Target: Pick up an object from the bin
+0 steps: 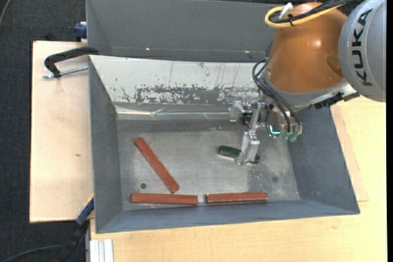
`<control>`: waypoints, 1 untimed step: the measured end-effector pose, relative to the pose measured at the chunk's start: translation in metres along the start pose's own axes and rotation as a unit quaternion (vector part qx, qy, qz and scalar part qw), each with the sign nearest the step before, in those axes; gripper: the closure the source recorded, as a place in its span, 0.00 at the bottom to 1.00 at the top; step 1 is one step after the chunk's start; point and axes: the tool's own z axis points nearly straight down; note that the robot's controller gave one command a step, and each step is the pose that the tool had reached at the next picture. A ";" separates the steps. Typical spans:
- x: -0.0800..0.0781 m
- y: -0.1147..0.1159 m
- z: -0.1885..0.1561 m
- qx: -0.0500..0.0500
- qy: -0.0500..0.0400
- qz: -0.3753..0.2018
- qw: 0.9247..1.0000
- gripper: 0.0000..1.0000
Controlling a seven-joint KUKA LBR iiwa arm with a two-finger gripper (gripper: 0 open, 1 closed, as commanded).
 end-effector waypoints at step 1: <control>-0.019 -0.003 0.146 0.000 0.000 0.028 1.000 0.00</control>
Offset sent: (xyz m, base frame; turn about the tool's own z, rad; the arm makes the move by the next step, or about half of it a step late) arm 0.0191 -0.0033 -0.1419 0.0557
